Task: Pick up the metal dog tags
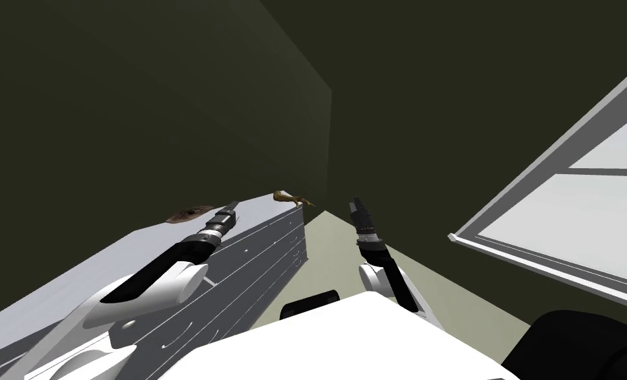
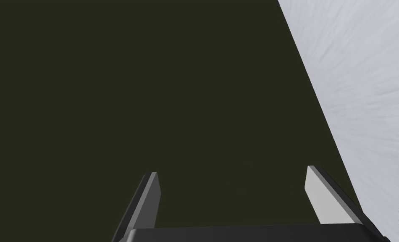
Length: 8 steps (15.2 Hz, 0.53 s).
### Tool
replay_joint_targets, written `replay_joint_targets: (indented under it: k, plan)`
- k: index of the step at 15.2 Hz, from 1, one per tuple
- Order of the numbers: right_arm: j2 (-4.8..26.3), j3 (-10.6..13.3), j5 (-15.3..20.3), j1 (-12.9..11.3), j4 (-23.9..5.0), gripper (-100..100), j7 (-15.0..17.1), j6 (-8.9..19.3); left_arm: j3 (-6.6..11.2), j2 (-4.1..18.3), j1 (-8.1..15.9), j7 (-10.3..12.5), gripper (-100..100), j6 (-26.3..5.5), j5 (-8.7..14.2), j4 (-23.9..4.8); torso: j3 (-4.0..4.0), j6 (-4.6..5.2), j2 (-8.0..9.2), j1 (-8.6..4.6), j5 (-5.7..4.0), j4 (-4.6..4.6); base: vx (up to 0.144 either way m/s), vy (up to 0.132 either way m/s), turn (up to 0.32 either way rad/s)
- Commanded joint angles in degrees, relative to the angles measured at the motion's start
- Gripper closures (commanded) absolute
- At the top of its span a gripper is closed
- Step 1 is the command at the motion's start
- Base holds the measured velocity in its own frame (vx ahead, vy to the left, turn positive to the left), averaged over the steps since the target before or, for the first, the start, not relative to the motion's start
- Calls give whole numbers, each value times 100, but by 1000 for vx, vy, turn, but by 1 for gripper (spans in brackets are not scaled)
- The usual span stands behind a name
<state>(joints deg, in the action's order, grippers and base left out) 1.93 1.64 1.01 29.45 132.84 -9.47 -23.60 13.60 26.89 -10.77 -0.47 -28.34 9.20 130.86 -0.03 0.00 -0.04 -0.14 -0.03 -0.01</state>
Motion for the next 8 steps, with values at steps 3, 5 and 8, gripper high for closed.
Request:
replay_joint_targets:
  k: [3, 5, 8]
  plan:
    - [0, 0, 0, 0, 0, 0, 0, 0, 136, 125, 132, 7, -100, -491, 24, -26, 0, 1, 0, 2, 0, 0, 17, -33, -45]
    - [0, 0, 0, 0, 0, 0, 0, 0, 136, 125, 132, 7, -100, -656, 24, -26, -1, 0, -3, 0, 0, -1, 17, -26, -7]
    - [0, 0, 0, 0, 0, 0, 0, 0, 263, 242, 245, 13, -100, -1083, 50, -65, -2, 1, -3, -2, 0, -1, 23, -39, -46]
